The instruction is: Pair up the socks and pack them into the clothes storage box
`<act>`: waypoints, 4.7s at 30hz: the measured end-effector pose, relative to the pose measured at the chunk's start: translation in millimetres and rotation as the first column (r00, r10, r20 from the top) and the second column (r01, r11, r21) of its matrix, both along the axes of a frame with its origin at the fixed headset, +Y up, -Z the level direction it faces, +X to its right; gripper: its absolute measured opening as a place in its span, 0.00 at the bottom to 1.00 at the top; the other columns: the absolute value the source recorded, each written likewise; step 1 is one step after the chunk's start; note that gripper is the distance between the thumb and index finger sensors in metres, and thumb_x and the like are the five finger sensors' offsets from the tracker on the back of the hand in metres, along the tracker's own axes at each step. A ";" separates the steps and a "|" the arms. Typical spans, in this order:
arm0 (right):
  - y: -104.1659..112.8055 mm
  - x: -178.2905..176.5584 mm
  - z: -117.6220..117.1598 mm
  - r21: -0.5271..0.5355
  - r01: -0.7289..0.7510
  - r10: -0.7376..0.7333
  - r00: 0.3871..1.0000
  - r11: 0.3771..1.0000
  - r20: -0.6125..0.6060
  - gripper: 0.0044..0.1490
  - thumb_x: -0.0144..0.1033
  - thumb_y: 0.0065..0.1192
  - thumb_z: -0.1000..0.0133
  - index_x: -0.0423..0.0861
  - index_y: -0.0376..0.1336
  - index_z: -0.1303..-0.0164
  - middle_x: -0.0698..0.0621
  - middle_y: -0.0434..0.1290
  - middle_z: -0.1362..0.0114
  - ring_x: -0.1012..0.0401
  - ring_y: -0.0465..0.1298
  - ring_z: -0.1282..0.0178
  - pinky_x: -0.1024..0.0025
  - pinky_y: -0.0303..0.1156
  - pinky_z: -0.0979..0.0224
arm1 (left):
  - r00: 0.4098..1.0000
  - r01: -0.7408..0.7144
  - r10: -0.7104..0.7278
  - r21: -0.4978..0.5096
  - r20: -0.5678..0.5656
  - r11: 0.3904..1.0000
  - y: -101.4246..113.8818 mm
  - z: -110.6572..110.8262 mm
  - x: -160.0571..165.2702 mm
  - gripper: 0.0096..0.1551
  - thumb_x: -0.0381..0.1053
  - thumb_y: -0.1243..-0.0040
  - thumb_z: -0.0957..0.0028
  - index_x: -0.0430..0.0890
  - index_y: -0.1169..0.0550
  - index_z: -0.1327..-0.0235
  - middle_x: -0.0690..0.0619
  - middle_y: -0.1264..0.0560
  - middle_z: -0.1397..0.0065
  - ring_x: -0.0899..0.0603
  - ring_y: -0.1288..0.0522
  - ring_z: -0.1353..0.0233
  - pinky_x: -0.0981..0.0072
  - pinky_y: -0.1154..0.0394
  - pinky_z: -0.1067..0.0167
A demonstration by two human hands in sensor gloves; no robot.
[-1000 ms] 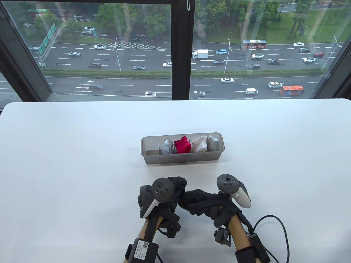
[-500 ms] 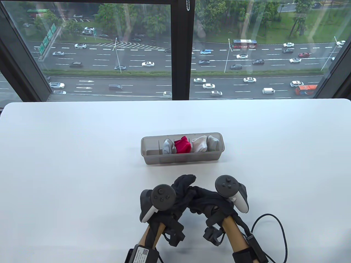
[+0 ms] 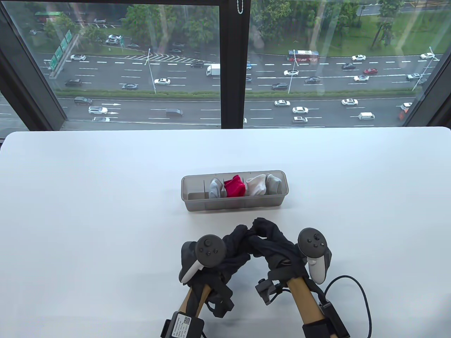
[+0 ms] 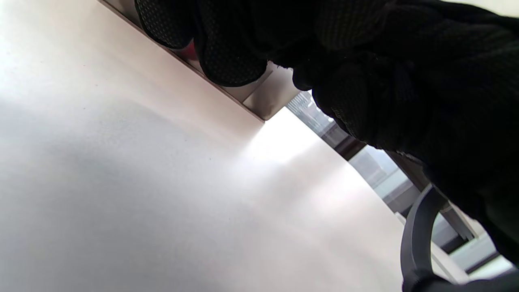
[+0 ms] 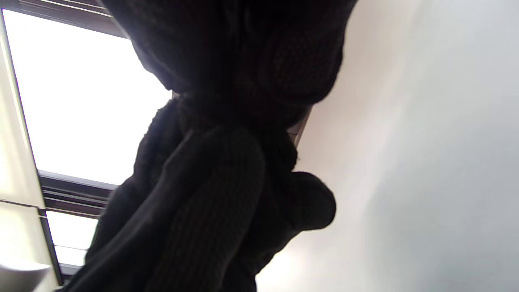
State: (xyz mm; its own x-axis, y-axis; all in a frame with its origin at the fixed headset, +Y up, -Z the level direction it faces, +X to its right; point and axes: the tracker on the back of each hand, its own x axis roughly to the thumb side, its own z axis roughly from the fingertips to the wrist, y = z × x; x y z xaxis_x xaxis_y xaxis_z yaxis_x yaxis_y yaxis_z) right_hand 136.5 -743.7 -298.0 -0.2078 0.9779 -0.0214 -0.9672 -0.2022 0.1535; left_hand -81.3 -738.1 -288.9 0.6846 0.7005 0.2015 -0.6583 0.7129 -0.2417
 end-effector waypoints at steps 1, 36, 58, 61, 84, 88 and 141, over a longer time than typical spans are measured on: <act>3.4 -1.0 1.5 0.028 -0.042 0.041 0.998 0.999 0.040 0.43 0.35 0.69 0.41 0.46 0.51 0.18 0.34 0.61 0.18 0.49 0.77 0.32 0.58 0.78 0.28 | 0.998 -0.050 0.050 -0.017 -0.041 0.999 -2.9 -1.1 -4.0 0.43 0.55 0.47 0.42 0.53 0.50 0.16 0.41 0.27 0.29 0.46 0.19 0.40 0.46 0.30 0.24; -6.3 -0.9 -7.2 0.061 0.054 -0.052 0.998 0.997 -0.035 0.25 0.39 0.57 0.37 0.48 0.60 0.30 0.45 0.75 0.33 0.54 0.79 0.36 0.58 0.76 0.29 | 0.949 -0.233 0.284 -0.302 0.136 0.924 -0.3 -4.5 -11.5 0.40 0.62 0.50 0.42 0.45 0.37 0.19 0.43 0.31 0.20 0.35 0.30 0.21 0.34 0.41 0.21; 9.0 -4.5 2.4 0.250 -0.136 0.129 0.991 0.959 0.044 0.31 0.39 0.59 0.36 0.50 0.55 0.23 0.49 0.74 0.33 0.53 0.74 0.31 0.52 0.69 0.22 | 0.992 -0.112 0.118 0.122 -0.042 0.986 13.9 5.6 -10.2 0.38 0.61 0.47 0.44 0.46 0.40 0.25 0.53 0.16 0.43 0.44 0.13 0.42 0.43 0.32 0.24; 7.8 -3.8 6.2 0.204 -0.095 0.087 0.995 0.974 0.048 0.33 0.40 0.57 0.36 0.49 0.54 0.21 0.47 0.73 0.32 0.51 0.74 0.30 0.51 0.69 0.22 | 0.995 -0.071 0.080 0.140 -0.058 0.988 12.7 6.5 -8.4 0.34 0.62 0.51 0.43 0.50 0.36 0.26 0.51 0.18 0.34 0.41 0.18 0.32 0.40 0.35 0.23; -5.1 -2.1 -4.5 0.071 -0.137 0.151 0.950 0.988 -0.274 0.46 0.46 0.68 0.43 0.51 0.50 0.17 0.43 0.66 0.21 0.48 0.70 0.25 0.48 0.65 0.19 | 0.997 -0.067 0.064 0.064 0.050 0.996 17.5 5.6 -9.0 0.32 0.53 0.46 0.43 0.56 0.34 0.22 0.44 0.35 0.17 0.35 0.30 0.19 0.39 0.35 0.22; -8.8 0.9 -6.7 0.084 -0.088 0.103 0.976 0.993 -0.193 0.31 0.48 0.66 0.43 0.59 0.61 0.28 0.47 0.73 0.30 0.52 0.75 0.32 0.51 0.69 0.22 | 0.997 -0.019 0.017 0.022 0.074 1.000 18.7 2.3 -12.9 0.32 0.52 0.44 0.44 0.53 0.31 0.24 0.47 0.29 0.22 0.38 0.25 0.25 0.39 0.34 0.23; 8.1 35.0 -6.6 0.029 -0.899 0.896 0.438 0.437 0.075 0.47 0.60 0.45 0.38 0.56 0.35 0.13 0.49 0.28 0.07 0.50 0.22 0.13 0.47 0.24 0.13 | 0.478 0.620 -0.488 -0.113 -0.730 0.777 15.9 -121.5 -58.0 0.28 0.60 0.46 0.44 0.57 0.23 0.31 0.48 0.20 0.25 0.37 0.23 0.24 0.44 0.31 0.23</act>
